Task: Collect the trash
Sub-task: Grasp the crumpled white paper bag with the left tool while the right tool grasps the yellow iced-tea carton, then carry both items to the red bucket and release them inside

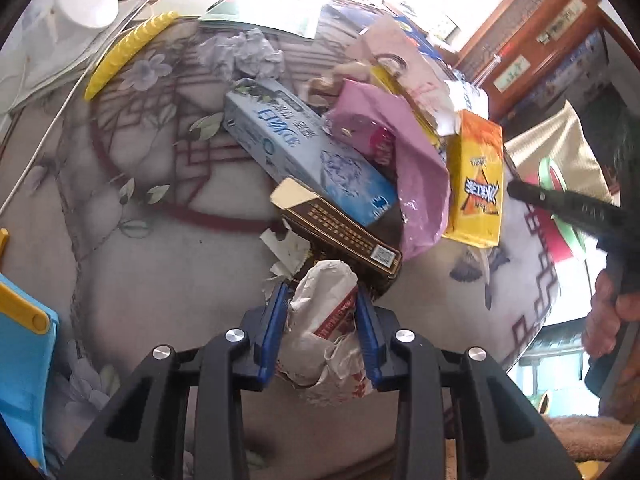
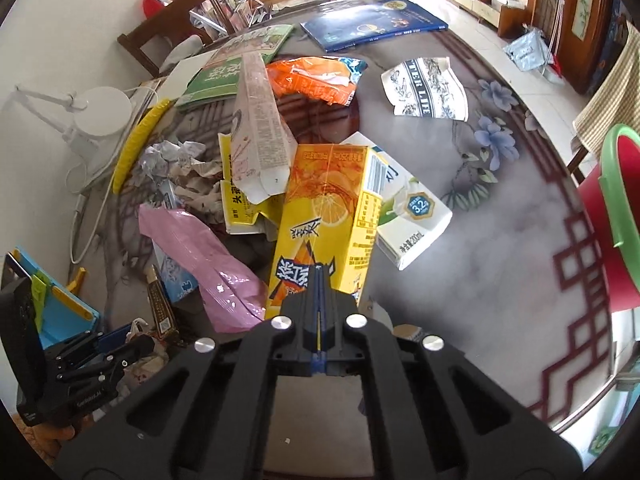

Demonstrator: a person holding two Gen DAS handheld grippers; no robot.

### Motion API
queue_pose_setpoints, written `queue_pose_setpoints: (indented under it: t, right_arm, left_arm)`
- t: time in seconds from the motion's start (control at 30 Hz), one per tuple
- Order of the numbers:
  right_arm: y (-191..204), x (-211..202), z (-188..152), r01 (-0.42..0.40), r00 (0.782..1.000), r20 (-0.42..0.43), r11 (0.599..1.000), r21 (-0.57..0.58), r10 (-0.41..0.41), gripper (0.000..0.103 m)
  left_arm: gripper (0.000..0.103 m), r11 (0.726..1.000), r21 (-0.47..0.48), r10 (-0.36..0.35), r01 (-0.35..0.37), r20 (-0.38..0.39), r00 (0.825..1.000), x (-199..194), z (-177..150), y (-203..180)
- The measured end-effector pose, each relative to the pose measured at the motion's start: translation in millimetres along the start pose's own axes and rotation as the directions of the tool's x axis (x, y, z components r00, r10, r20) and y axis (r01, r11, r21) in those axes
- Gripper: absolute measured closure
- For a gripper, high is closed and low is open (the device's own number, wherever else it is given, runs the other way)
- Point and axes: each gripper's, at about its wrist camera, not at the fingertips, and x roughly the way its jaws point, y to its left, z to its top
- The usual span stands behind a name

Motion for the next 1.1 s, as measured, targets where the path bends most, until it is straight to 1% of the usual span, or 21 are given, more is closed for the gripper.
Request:
queue_pose_setpoints:
  t: [0.03,0.07,0.1,0.13,0.17,0.23,0.27,0.3,0.4,0.43,0.53,0.57,0.6,0.7,0.77,0.8,0.83,0.87,0.93,1.03,1.1]
  right_arm:
    - [-3,2,0,-0.002,1.0,-0.007,1.0,0.024,0.002,0.093]
    - [-5,2,-2,-0.002,1.0,-0.013,0.999,0.047,0.002,0.082]
    - [-9,3,-1,-0.005,1.0,-0.017,0.997,0.081,0.006,0.055]
    - [-11,4,-1,-0.005,1.0,-0.012,0.994,0.106,0.006,0.045]
    - [-12,4,-2,0.001,1.0,-0.008,0.993,0.116,0.0,0.045]
    - [-8,11,1,0.019,0.999,-0.027,0.994,0.103,-0.017,0.044]
    - [-7,15,0,0.024,0.999,-0.035,0.995,0.1,-0.02,0.043]
    - [-5,22,2,0.023,0.999,-0.049,0.994,0.104,-0.018,0.038]
    - [-4,37,2,0.002,0.997,-0.083,0.992,0.128,0.009,0.034]
    - [-3,42,3,0.001,0.996,-0.093,0.991,0.13,0.011,0.03]
    - [-5,51,6,0.021,0.994,-0.111,0.991,0.13,-0.006,0.03]
    - [-5,54,6,0.022,0.993,-0.117,0.991,0.129,-0.007,0.032]
    - [-6,56,7,0.007,0.992,-0.122,0.991,0.131,0.009,0.039]
    - [-4,54,7,0.008,0.994,-0.109,0.994,0.111,0.004,0.039]
    - [-3,49,7,-0.012,0.996,-0.088,0.994,0.106,0.022,0.039]
    - [-3,46,7,-0.023,0.996,-0.078,0.994,0.106,0.031,0.039]
    - [-4,43,7,-0.032,0.997,-0.069,0.994,0.106,0.04,0.039]
    - [-5,39,7,-0.04,0.997,-0.062,0.994,0.105,0.046,0.039]
    - [-5,29,9,-0.048,0.998,-0.042,0.994,0.098,0.052,0.039]
    - [-8,12,13,-0.053,0.999,-0.004,0.995,0.088,0.054,0.039]
    - [-11,0,16,-0.053,0.998,0.026,0.995,0.084,0.051,0.039]
  left_arm:
    - [0.069,1.0,0.002,0.005,-0.005,0.004,1.0,-1,-1,0]
    - [0.068,1.0,0.004,0.005,-0.005,0.006,1.0,-3,-2,-2]
    - [0.058,1.0,0.007,0.007,-0.007,0.01,1.0,-5,-3,-3]
    - [0.047,1.0,0.009,0.008,-0.008,0.014,1.0,-8,-3,-3]
    - [0.042,1.0,0.014,0.011,-0.011,0.025,1.0,-11,-5,-4]
    - [0.026,0.999,0.03,0.02,-0.021,0.051,0.998,-15,-7,-5]
    - [0.022,0.999,0.035,0.03,-0.032,0.062,0.998,-16,-7,-6]
    - [0.02,0.999,0.034,0.031,-0.033,0.062,0.998,-15,-7,-6]
    - [0.018,0.999,0.023,0.036,-0.037,0.024,0.999,-9,-10,-3]
    - [0.016,0.999,0.024,0.045,-0.045,0.012,0.999,-8,-13,-3]
    - [0.014,0.998,0.024,0.051,-0.052,0.004,0.999,-10,-20,2]
    - [0.014,0.998,0.018,0.052,-0.052,0.002,0.999,-10,-22,4]
    - [0.014,0.999,0.01,0.053,-0.053,0.0,0.999,-9,-24,7]
    - [0.014,0.998,-0.022,0.053,-0.053,0.0,0.999,-5,-22,11]
    - [0.015,0.999,-0.031,0.042,-0.042,0.014,0.999,-2,-19,10]
    - [0.017,0.999,-0.025,0.043,-0.043,0.01,0.999,2,-18,8]
    - [0.026,0.999,-0.018,0.046,-0.046,0.002,0.999,5,-18,6]
    - [0.031,0.999,-0.014,0.045,-0.046,-0.011,0.999,9,-19,5]
    - [0.057,0.999,-0.033,0.039,-0.04,-0.046,0.998,17,-20,7]
    - [0.067,0.995,-0.092,0.026,-0.029,-0.035,0.999,17,-20,16]
    - [0.068,0.993,-0.115,0.03,-0.03,-0.003,1.0,9,-16,19]
